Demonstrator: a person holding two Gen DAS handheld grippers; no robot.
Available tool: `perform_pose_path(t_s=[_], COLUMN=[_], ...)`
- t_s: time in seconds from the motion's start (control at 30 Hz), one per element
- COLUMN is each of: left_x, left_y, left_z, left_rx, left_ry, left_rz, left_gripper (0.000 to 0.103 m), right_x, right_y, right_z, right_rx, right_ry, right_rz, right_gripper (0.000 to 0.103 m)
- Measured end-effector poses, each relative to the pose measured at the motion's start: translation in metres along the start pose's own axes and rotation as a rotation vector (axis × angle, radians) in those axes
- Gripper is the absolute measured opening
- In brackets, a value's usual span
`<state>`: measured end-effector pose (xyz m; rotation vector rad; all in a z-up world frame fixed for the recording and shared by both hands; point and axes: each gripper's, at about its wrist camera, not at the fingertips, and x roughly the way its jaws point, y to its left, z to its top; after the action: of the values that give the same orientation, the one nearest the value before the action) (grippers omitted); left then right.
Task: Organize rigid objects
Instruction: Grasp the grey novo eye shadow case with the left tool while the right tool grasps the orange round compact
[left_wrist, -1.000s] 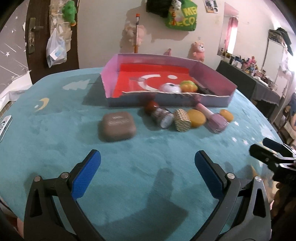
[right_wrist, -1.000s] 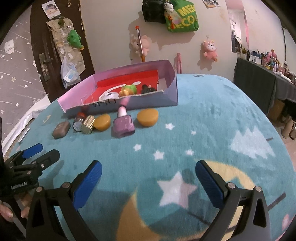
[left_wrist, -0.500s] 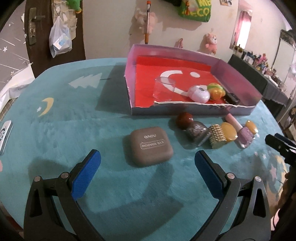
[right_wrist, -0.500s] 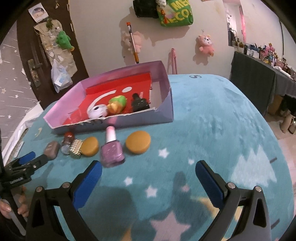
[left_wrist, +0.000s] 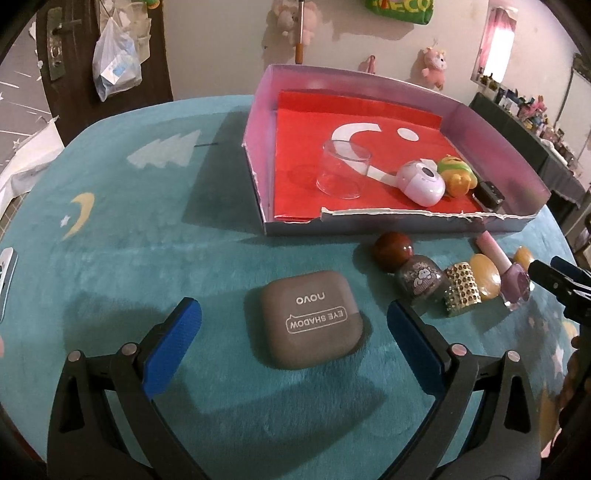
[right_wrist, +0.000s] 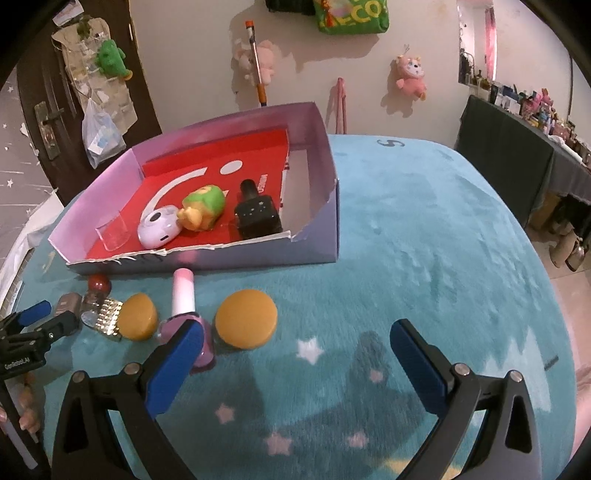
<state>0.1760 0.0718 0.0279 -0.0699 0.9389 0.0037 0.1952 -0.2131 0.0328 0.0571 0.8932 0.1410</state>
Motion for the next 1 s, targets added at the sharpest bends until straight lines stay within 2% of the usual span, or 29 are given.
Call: perform_pose_path(t_s=[0.33,0.63,0.8,1.0], left_x=[0.008,0.008,0.007,0.004], left_y=[0.009,0.01,0.005,0.0], left_z=[-0.002,-0.001,-0.001,0.0], left_rx=[-0.015,-0.008,0.015,0.032], left_ry=[0.023,0.025,0.01,0.001], left_rz=[0.037,0.017,0.014,-0.008], left_gripper=[0.102,0.1,0.084,0.072], right_x=[0.016,0.018,0.018,0.017], right_y=[-0.005,-0.004,-0.002,0.008], right_z=[0.007,0.01,0.01,0.006], right_rx=[0.005,-0.012,-0.027,-0.08], right_ry=[0.038,0.044,0.043,0.04], right_rz=[0.014,0.02,0.026,0.039], right_gripper=[0.103,0.103,0.101,0.088])
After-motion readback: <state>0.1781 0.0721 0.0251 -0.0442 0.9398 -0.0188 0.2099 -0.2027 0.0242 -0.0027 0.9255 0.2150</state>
